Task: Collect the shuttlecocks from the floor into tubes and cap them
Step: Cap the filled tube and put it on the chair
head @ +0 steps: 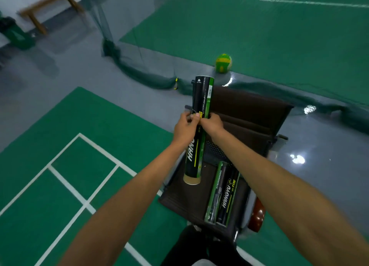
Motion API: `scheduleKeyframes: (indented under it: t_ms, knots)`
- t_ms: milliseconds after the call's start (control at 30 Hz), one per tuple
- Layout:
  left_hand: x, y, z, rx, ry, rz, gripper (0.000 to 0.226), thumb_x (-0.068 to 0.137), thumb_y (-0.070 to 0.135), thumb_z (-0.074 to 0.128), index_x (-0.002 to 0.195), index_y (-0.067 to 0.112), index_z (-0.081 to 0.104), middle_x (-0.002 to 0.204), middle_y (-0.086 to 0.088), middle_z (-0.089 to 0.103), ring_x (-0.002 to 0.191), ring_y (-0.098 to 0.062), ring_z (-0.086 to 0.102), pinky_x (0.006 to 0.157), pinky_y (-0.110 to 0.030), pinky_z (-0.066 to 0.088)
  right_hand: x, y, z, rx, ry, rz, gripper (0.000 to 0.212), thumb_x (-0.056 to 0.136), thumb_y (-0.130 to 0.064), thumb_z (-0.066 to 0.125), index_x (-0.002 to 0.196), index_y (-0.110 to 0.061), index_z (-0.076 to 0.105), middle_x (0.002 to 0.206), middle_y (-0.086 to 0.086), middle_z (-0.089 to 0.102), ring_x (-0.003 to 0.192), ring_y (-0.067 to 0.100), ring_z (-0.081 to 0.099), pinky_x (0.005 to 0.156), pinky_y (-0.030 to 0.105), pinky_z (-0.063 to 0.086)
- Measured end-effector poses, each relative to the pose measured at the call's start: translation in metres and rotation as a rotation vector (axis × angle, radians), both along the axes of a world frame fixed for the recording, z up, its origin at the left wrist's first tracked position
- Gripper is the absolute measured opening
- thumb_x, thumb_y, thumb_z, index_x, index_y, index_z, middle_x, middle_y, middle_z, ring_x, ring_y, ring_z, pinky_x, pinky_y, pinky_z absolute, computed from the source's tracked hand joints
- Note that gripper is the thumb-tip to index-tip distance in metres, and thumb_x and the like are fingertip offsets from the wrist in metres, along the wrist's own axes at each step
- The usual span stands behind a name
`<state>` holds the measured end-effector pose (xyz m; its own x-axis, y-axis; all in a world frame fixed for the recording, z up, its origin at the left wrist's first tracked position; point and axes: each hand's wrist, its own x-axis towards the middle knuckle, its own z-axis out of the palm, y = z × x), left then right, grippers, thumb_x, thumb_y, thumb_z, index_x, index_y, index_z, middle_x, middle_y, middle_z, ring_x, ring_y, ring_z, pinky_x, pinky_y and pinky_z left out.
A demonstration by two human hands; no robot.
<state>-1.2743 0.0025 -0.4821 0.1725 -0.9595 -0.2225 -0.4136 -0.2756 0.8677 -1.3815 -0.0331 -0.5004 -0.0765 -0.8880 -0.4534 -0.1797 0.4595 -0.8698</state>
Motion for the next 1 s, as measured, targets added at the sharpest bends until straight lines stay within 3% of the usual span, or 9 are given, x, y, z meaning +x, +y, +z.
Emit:
scheduleKeyframes:
  t_ms: [133, 300, 433, 667, 867, 1000]
  knots:
    - [0.008, 0.016, -0.044, 0.099, -0.033, -0.016, 0.046, 0.109, 0.043, 0.046, 0.142, 0.013, 0.054, 0.131, -0.012, 0.065, 0.122, -0.028, 0.061, 0.105, -0.043, 0.049, 0.017, 0.018, -0.05, 0.165, 0.008, -0.034, 0.061, 0.081, -0.049, 0.074, 0.127, -0.011, 0.061, 0.122, 0.012, 0.068, 0.107, 0.03, 0.066, 0.094, 0.042, 0.057]
    - [0.013, 0.039, -0.101, 0.19, -0.118, -0.068, 0.047, 0.111, 0.043, 0.04, 0.148, 0.016, 0.051, 0.142, -0.011, 0.061, 0.131, -0.025, 0.055, 0.101, -0.028, 0.038, 0.026, 0.04, -0.116, 0.341, 0.002, -0.066, 0.074, 0.082, -0.05, 0.073, 0.137, -0.006, 0.054, 0.135, 0.014, 0.061, 0.118, 0.032, 0.061, 0.098, 0.042, 0.054]
    - [0.018, 0.056, -0.156, 0.241, -0.145, -0.091, 0.05, 0.111, 0.045, 0.039, 0.151, 0.017, 0.049, 0.142, -0.01, 0.061, 0.131, -0.025, 0.057, 0.1, -0.028, 0.04, 0.029, 0.055, -0.169, 0.458, -0.005, -0.044, 0.085, 0.087, -0.055, 0.07, 0.145, 0.0, 0.044, 0.144, 0.018, 0.054, 0.127, 0.035, 0.056, 0.102, 0.043, 0.051]
    - [0.025, 0.074, -0.266, 0.396, -0.138, -0.187, 0.046, 0.111, 0.046, 0.036, 0.143, 0.018, 0.056, 0.133, -0.011, 0.067, 0.122, -0.03, 0.063, 0.087, -0.031, 0.041, 0.032, 0.068, -0.273, 0.638, 0.015, -0.106, 0.081, 0.082, -0.065, 0.069, 0.133, -0.003, 0.058, 0.134, 0.015, 0.063, 0.118, 0.033, 0.062, 0.1, 0.04, 0.052]
    - [0.019, 0.071, -0.365, 0.498, -0.03, -0.163, 0.042, 0.112, 0.03, 0.042, 0.151, 0.019, 0.048, 0.142, -0.006, 0.062, 0.13, -0.022, 0.057, 0.101, -0.026, 0.04, 0.027, 0.061, -0.356, 0.664, 0.047, -0.09, 0.088, 0.088, -0.06, 0.066, 0.147, -0.001, 0.039, 0.143, 0.016, 0.055, 0.127, 0.033, 0.057, 0.1, 0.037, 0.048]
    - [0.012, 0.06, -0.426, 0.57, 0.041, -0.143, 0.045, 0.109, 0.021, 0.048, 0.153, 0.016, 0.046, 0.147, -0.008, 0.059, 0.134, -0.022, 0.056, 0.116, -0.041, 0.043, 0.018, 0.054, -0.406, 0.667, 0.082, -0.075, 0.08, 0.093, -0.051, 0.066, 0.148, -0.001, 0.036, 0.146, 0.017, 0.052, 0.13, 0.032, 0.054, 0.093, 0.033, 0.046]
